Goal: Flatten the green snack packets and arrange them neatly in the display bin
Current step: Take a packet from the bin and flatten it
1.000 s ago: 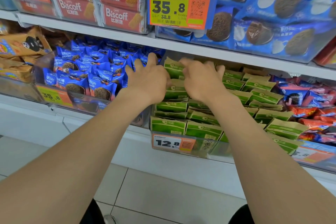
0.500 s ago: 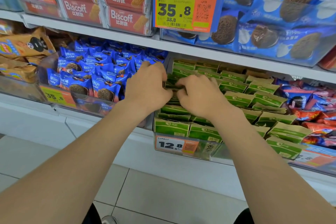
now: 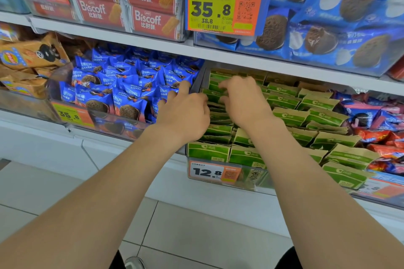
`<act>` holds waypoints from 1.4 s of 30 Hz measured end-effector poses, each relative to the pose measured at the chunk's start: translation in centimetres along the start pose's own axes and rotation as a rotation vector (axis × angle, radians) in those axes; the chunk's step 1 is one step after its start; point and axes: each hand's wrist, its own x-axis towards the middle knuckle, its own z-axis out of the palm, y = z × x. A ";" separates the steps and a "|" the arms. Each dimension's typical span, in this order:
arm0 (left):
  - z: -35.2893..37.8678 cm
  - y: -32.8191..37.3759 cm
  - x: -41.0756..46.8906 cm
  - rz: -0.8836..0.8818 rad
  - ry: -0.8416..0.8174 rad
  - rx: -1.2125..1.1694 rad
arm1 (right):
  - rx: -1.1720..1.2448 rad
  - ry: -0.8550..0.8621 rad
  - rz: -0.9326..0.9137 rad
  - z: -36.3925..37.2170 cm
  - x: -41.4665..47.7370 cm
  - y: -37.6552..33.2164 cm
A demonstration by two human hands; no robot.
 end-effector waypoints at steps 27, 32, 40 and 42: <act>-2.8 -0.6 -2.4 -0.021 0.314 -0.441 | 0.560 0.933 0.001 -6.3 -7.5 -0.5; -4.3 1.6 -4.1 -0.142 0.308 -1.015 | 0.723 0.730 0.094 -6.4 -8.7 -0.5; -3.3 3.3 -5.7 -0.229 0.049 -1.120 | 1.132 0.008 0.338 -6.3 -10.4 -1.6; -3.4 3.5 -5.7 -0.269 0.067 -1.177 | 1.277 -0.114 0.321 -6.8 -10.7 -1.5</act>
